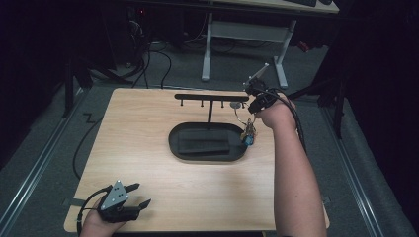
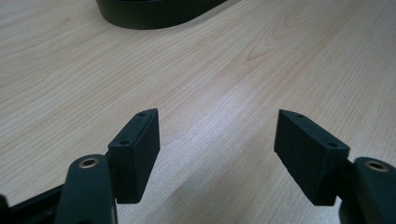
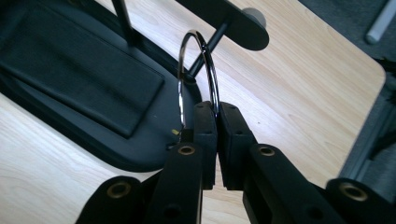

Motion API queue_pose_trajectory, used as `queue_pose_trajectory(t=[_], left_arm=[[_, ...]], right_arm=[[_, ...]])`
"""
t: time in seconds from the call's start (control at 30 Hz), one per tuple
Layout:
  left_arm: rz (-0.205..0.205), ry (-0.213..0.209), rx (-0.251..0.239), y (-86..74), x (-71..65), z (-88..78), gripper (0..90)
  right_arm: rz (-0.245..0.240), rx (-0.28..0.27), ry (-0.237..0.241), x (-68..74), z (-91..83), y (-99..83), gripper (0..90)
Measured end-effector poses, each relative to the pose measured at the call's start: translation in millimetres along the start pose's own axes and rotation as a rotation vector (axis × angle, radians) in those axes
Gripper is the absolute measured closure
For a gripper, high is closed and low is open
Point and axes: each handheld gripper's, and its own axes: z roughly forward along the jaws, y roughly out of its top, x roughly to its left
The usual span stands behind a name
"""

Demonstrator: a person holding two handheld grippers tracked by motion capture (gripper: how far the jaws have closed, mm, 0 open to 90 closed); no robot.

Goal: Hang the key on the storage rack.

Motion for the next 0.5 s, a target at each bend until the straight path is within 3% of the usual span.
queue_pose_trajectory(t=[0.17,0.37,0.5], left_arm=[[0.01,-0.002,0.008,0.2,-1.0,-0.2,31.7],[0.01,-0.004,0.01,0.5,-0.5,-1.0,31.6],[0.017,0.001,0.004,1.1,-1.4,-1.7,31.6]], right_arm=[[-0.018,-0.002,-0.038,2.0,5.0,2.2,86.8],[-0.01,-0.007,-0.04,4.4,10.9,2.3,85.8],[-0.009,-0.03,-0.037,5.2,12.3,1.7,79.7]])
